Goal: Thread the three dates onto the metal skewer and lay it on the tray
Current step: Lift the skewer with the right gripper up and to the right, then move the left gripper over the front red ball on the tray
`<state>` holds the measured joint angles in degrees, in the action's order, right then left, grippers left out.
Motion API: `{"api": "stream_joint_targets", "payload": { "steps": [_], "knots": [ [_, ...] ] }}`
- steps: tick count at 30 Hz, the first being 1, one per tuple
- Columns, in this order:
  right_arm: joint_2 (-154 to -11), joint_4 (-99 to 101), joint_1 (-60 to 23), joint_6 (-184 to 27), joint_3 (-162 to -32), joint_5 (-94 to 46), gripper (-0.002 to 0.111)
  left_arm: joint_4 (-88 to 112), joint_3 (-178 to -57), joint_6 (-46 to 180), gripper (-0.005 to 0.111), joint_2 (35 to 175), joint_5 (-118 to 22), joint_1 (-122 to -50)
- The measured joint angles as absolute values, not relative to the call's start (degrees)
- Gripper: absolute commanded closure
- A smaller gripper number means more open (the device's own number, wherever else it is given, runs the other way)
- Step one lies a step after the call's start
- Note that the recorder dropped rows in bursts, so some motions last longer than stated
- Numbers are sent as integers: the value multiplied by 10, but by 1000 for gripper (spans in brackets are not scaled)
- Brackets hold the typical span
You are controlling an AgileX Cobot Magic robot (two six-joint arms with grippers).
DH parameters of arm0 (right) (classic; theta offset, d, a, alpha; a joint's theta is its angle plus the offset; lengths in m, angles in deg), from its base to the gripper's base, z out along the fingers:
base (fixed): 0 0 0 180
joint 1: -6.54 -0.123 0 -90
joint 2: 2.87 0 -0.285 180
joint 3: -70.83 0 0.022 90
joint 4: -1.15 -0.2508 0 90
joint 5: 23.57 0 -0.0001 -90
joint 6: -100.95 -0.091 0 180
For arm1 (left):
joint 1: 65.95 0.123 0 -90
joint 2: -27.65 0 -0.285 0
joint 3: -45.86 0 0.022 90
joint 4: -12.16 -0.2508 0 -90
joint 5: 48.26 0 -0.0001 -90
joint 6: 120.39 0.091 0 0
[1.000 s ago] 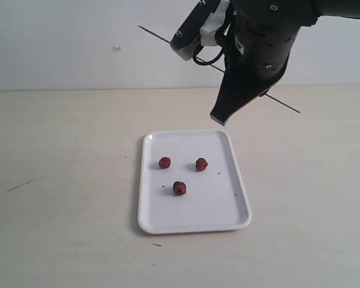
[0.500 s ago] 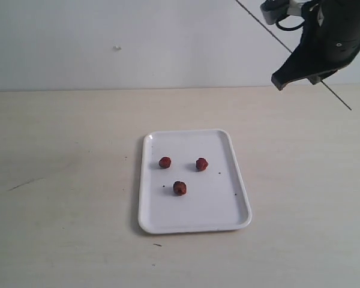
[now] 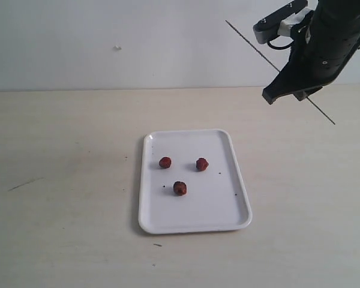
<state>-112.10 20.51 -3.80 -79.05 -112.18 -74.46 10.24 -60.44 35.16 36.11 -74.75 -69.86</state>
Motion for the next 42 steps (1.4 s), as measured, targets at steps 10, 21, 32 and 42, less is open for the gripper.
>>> {"api": "stream_joint_targets", "payload": {
  "steps": [10, 21, 32, 42],
  "knots": [
    [-1123, 192, -38, -787, -1122, -744, 108, 34, -826, 262, 107, 639, -744, -699],
    [-1123, 190, -38, -784, -1108, -749, 108, -809, -1135, -488, 107, 1118, -679, -746],
    [-1123, 200, -38, -784, -1102, -735, 108, -882, -1188, -336, 107, 1313, -741, -790],
    [-1123, 200, -38, -784, -1102, -734, 108, -826, -1197, 56, 107, 1317, -205, -793]
  ]
}}
